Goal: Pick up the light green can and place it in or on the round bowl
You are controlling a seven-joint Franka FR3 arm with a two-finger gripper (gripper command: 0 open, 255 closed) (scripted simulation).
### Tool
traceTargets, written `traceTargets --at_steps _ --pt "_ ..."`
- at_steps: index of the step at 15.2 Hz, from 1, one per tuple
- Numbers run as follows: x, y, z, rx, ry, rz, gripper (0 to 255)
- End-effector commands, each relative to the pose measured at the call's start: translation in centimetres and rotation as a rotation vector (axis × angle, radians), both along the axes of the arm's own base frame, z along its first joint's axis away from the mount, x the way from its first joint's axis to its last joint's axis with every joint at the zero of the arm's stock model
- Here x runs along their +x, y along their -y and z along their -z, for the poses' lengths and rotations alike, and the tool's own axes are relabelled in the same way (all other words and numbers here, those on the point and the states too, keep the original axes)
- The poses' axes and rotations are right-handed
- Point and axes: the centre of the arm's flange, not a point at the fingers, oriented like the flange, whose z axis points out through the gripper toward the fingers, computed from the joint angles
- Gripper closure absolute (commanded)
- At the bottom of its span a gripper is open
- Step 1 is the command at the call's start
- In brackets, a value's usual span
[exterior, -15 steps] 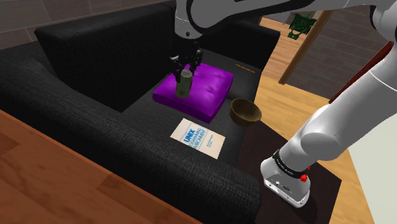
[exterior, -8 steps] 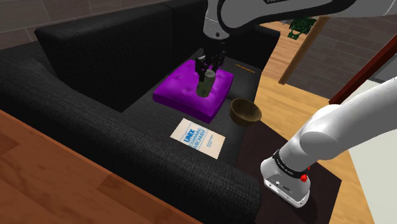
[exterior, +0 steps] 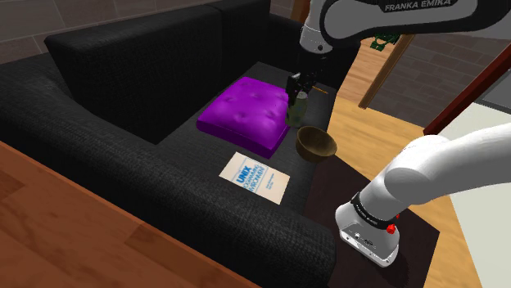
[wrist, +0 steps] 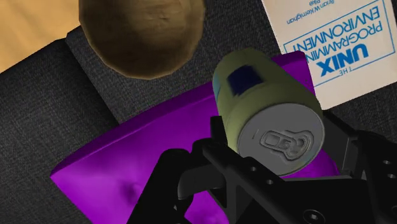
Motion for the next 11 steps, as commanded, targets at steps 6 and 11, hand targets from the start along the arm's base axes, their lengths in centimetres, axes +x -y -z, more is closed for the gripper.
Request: traceTargets --at_steps 6,11 --pt "-5.0 7.9 -0.8 0.0 0.0 -0.001 255" --pt "-8.1 12.7 -0.7 0.0 0.0 -0.001 255"
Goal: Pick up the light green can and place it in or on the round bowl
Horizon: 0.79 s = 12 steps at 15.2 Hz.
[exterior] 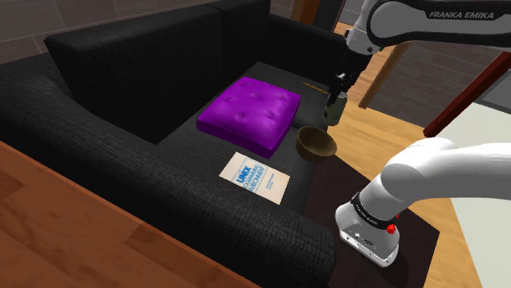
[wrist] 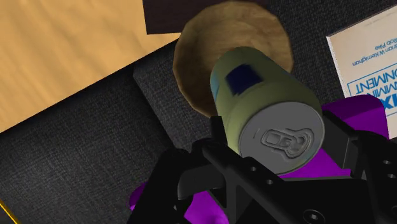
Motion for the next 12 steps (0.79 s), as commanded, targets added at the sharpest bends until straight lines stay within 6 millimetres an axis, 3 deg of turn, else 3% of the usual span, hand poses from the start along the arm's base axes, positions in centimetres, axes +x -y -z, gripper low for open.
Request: traceTargets --at_steps 1,12 --pt "-0.5 0.6 0.8 0.0 0.0 -0.001 255" --pt "-0.5 0.6 6.6 0.0 0.0 -0.001 255"
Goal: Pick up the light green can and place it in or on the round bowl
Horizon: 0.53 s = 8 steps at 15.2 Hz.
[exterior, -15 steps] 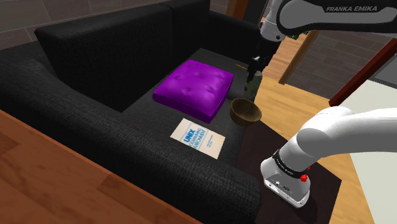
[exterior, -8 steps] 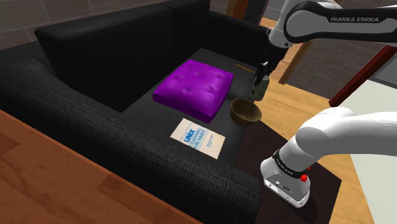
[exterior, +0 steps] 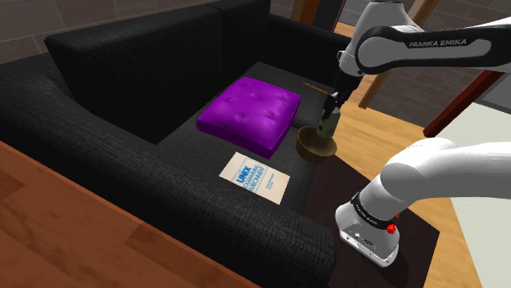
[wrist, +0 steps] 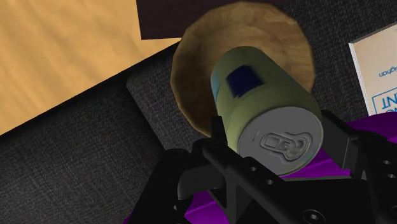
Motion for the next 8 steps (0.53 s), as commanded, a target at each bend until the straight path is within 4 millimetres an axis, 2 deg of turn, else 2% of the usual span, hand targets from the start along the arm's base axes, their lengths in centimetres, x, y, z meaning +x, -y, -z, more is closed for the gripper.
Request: traceTargets --at_steps 1,6,8 --pt "0.0 0.0 0.9 0.0 0.001 0.0 255" --pt "0.0 0.0 3.5 0.0 0.001 0.0 255" --pt "0.0 0.0 3.8 0.0 0.001 0.0 255"
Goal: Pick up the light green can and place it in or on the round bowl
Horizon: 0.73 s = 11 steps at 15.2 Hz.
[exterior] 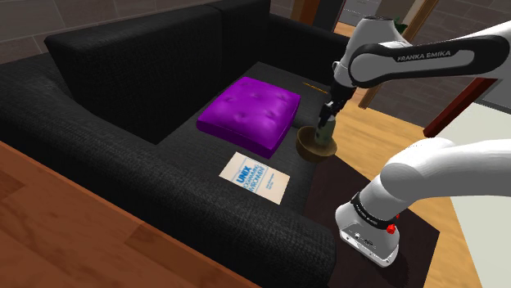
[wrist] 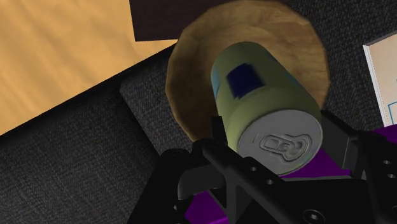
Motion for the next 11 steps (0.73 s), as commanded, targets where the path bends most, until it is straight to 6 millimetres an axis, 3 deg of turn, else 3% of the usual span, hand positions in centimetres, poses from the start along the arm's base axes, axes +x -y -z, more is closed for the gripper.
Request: traceTargets --at_steps 1,6,7,11 --pt "0.01 0.0 0.2 0.0 0.001 0.0 255" --pt "0.01 0.0 0.2 0.0 0.001 0.0 255" --pt "0.01 0.01 0.2 0.0 0.001 0.0 0" --pt "0.01 0.0 0.2 0.0 0.001 0.0 0"
